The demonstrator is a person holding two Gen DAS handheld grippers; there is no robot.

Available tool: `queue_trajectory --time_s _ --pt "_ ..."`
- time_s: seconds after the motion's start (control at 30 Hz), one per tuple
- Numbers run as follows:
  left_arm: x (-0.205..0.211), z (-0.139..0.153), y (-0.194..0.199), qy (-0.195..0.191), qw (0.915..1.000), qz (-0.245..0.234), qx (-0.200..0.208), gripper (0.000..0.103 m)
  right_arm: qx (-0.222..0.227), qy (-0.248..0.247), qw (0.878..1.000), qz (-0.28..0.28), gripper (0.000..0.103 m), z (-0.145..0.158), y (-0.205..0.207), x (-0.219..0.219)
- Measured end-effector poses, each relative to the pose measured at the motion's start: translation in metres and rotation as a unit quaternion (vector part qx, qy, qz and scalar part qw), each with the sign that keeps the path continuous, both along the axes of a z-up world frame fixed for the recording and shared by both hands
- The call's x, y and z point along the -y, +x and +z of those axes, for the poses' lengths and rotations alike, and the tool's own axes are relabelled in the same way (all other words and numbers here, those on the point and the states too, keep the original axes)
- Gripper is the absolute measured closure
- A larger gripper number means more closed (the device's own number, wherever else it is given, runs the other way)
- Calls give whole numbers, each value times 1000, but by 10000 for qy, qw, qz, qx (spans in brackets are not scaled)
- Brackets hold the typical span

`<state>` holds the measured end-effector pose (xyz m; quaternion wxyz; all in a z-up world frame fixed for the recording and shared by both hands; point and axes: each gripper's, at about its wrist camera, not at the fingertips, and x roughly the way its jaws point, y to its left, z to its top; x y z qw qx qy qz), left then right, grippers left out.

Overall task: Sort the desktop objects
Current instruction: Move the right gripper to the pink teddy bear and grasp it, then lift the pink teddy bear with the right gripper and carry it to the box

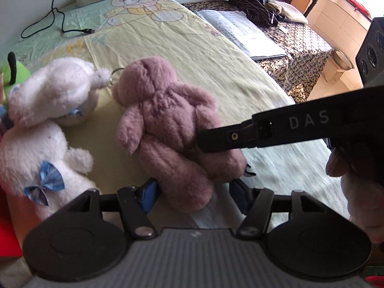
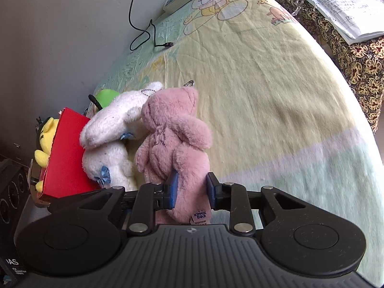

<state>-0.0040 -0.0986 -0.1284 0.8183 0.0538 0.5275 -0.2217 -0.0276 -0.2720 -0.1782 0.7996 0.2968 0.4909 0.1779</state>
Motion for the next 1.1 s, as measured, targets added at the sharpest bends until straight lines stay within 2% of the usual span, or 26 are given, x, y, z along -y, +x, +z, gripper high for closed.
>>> queue_trajectory --time_s 0.13,0.27,0.37,0.4,0.47,0.6,0.63,0.7,0.77,0.9,0.97,1.0,1.1 --pt "0 1 -24 -102 9992 -334 -173 38 -171 1 9998 44 76 1 -26 4" --pt "-9 8 -38 -159 9986 -467 -208 36 -201 12 9998 -24 72 2 -40 8" --pt "-17 20 -36 -275 9988 -404 -73 36 -16 245 9990 -369 70 9 -38 22" --pt "-20 25 -33 -370 9987 -351 -16 36 69 291 9984 -484 65 10 -35 26" --pt "-25 32 -24 -629 9978 -198 47 35 169 241 9978 -601 65 9 -24 28" --pt "-22 29 1 -1025 9947 8 -62 35 250 410 9979 -444 63 -1 -1 27" --pt "-20 25 5 -999 9950 37 -86 35 162 481 9979 -392 63 -5 4 26" --pt "-19 17 10 -867 9961 138 -98 36 50 662 9972 -346 56 -12 9 23" --pt "-23 13 10 -873 9959 218 -98 33 -39 858 9958 -312 55 -17 12 20" --pt "-31 11 9 -951 9947 348 -152 31 -102 965 9952 -85 56 -17 10 6" --pt "-34 10 8 -976 9944 366 -170 31 -169 1065 9942 -1 63 -17 10 1" --pt "-34 10 7 -952 9946 362 -177 29 -228 1116 9935 53 63 -18 11 -1" --pt "-33 7 6 -948 9946 379 -208 26 -212 989 9948 95 64 -14 9 -7"
